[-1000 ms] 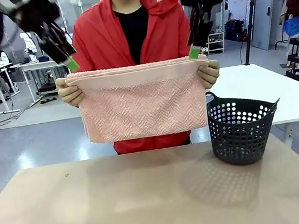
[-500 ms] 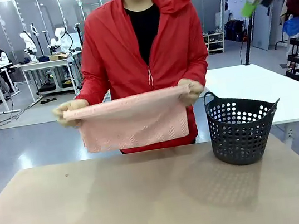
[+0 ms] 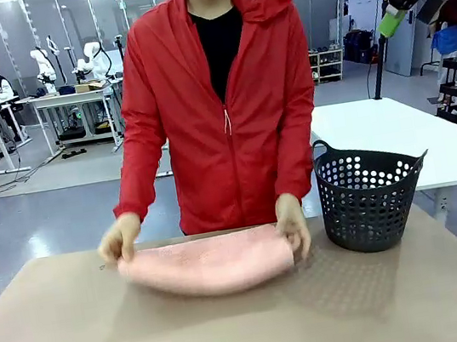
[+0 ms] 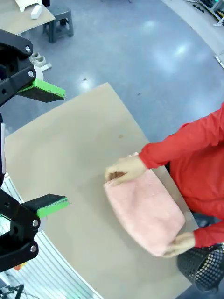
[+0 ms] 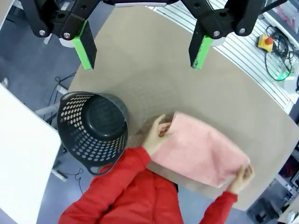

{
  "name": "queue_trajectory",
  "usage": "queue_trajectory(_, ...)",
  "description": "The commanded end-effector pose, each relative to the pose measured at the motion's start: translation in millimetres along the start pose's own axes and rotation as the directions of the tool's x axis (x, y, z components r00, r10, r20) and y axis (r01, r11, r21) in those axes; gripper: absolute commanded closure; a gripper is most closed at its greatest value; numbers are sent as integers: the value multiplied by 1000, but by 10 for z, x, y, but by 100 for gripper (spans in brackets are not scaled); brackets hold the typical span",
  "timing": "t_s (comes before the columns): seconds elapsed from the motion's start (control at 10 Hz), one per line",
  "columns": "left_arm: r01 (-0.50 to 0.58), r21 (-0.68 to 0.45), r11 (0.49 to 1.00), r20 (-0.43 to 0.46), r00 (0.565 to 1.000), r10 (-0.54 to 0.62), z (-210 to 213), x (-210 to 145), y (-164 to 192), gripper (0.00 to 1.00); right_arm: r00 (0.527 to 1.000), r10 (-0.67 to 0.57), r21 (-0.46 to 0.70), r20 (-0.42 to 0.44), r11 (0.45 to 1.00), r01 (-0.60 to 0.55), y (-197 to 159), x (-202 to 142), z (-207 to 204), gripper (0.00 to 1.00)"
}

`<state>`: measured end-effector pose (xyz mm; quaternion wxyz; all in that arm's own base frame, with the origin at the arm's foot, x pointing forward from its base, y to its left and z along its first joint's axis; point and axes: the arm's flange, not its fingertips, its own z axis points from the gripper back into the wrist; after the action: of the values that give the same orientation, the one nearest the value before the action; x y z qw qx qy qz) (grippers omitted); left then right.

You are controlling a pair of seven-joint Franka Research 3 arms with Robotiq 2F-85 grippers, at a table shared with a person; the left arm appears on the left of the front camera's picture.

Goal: Fold the towel.
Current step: Release the end of the 100 cm Hotel Towel you were holding, then pick up the 100 cm Hotel Towel and place it on the left side of the table.

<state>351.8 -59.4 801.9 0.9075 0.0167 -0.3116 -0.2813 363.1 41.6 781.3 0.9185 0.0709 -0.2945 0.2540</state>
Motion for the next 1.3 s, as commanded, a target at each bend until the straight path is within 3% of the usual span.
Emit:
queue_trajectory(0.0, 28, 11, 1000, 1, 1000, -28, 19, 8, 42, 0, 1000, -6, -20, 22, 1000, 7, -28, 2, 89, 0)
queue_trajectory(1.2, 28, 11, 1000, 1, 1000, -28, 19, 8, 42, 0, 1000, -6, -20, 22, 1000, 7, -28, 2, 89, 0)
